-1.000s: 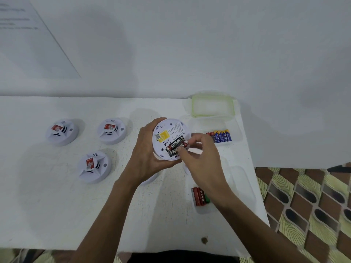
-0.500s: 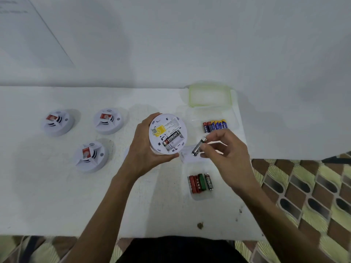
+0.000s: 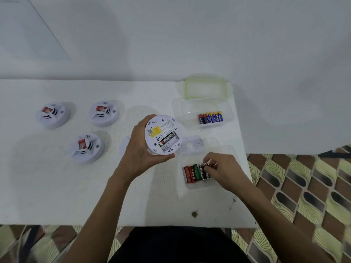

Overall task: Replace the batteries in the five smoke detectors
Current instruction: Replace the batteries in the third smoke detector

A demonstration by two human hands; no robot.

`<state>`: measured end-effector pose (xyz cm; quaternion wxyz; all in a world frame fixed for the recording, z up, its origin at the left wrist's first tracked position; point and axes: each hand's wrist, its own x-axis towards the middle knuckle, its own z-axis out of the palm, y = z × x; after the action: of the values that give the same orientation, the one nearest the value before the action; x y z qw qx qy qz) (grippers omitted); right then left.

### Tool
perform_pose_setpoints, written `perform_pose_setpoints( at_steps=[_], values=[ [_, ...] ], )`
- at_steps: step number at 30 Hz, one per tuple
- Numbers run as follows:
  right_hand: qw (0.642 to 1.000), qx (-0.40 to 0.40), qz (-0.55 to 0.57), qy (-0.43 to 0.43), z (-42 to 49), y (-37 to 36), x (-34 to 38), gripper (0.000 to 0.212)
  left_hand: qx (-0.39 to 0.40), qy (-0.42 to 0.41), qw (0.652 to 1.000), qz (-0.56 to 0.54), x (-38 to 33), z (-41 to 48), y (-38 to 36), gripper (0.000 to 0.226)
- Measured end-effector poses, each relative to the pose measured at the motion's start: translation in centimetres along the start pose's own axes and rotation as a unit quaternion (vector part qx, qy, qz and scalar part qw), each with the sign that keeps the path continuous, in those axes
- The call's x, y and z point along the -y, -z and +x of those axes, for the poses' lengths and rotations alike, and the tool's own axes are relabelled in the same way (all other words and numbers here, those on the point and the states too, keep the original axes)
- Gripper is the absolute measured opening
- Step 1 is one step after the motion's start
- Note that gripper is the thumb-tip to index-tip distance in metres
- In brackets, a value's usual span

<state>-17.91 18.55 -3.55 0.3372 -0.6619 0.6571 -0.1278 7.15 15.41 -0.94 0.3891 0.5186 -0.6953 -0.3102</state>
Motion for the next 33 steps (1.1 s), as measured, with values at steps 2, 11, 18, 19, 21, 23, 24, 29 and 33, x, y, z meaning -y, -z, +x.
perform_pose_setpoints(
  at_steps=[2,11,18,19,21,23,24,29,33],
  values=[
    [1.000,0.005,0.005,0.001,0.1,-0.1,-0.2,0.013,0.001,0.011,1.000,0.001,0.1,-0.2,0.0,0.097],
    [0.996,-0.048,0.016,0.076,-0.4,2.3,2.1,0.011,0.044,0.030,0.999,0.000,0.3,-0.8,-0.4,0.104],
    [0.927,-0.089,-0.089,0.353,-0.4,2.9,6.6,0.018,0.101,0.029,0.993,-0.052,-1.5,-0.4,-0.7,0.094],
    [0.917,-0.083,-0.108,0.374,-0.2,2.9,6.8,0.020,0.118,0.028,0.990,-0.067,-1.9,-0.4,-0.6,0.090],
    [0.903,-0.069,-0.130,0.403,0.0,3.0,7.0,0.023,0.156,0.028,0.984,-0.082,-2.5,-0.3,-0.5,0.086],
    [0.890,-0.053,-0.157,0.424,0.3,3.5,7.2,0.025,0.171,0.023,0.981,-0.091,-3.0,-0.3,-0.4,0.085],
    [0.883,-0.040,-0.174,0.434,0.4,3.8,7.3,0.025,0.179,0.025,0.979,-0.099,-3.1,-0.3,-0.3,0.085],
    [0.823,0.013,-0.295,0.486,0.9,4.9,8.1,0.026,0.258,0.102,0.949,-0.151,-3.3,-0.7,-0.2,0.091],
    [0.809,0.016,-0.286,0.513,1.3,5.2,8.5,0.025,0.268,0.124,0.943,-0.154,-3.9,-0.8,0.2,0.095]
  ],
)
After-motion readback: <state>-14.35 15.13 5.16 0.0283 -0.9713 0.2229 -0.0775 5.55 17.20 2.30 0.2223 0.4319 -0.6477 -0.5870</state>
